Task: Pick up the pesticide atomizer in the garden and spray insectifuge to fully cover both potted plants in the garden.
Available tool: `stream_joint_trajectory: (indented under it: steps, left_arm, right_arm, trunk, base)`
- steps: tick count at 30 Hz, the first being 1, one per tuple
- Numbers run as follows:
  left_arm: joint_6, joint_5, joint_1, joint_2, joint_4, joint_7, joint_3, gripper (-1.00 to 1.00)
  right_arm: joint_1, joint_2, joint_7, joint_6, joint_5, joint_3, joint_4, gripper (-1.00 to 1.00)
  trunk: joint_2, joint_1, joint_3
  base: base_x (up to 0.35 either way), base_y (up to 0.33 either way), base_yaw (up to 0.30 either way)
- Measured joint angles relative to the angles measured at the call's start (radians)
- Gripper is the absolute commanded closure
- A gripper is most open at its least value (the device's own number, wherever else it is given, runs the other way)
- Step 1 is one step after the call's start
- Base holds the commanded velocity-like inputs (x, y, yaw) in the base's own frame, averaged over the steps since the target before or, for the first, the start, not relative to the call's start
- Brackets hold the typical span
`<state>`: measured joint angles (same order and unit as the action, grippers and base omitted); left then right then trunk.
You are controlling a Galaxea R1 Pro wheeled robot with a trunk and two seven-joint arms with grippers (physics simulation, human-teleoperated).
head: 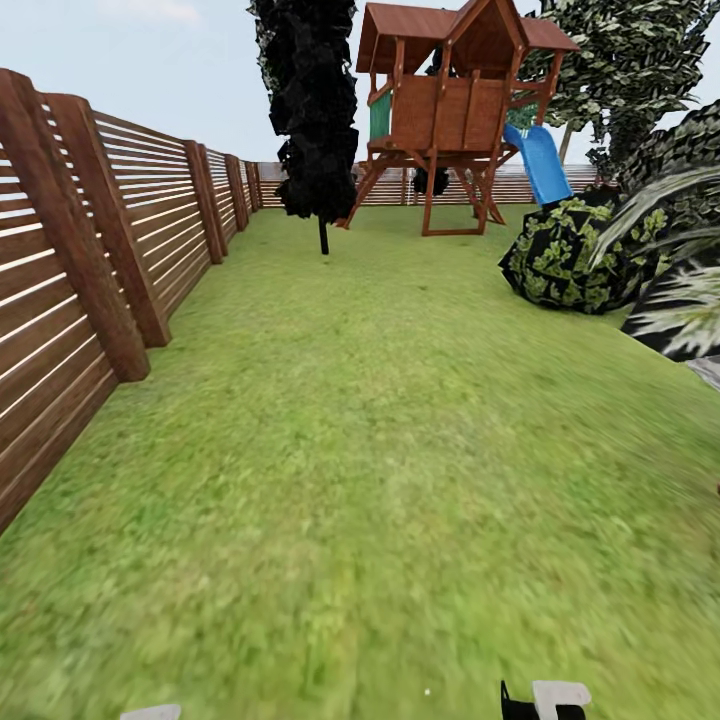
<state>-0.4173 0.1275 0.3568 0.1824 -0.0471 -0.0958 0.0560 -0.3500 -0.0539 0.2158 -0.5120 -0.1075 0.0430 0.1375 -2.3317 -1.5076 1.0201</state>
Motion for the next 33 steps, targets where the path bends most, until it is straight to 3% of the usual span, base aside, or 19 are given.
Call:
stream_joint_trajectory:
  steps: [33]
  left_arm:
    - [-0.001,0.0,0.0,0.0,0.0,0.0,0.0,1.0]
  right_arm:
    - [0.0,-0.001,-0.002,0.0,-0.003,-0.001,0.0,-1.0]
  trunk:
    - [0.0,0.0,0.0]
  base:
    - [0.34,0.062,0.0]
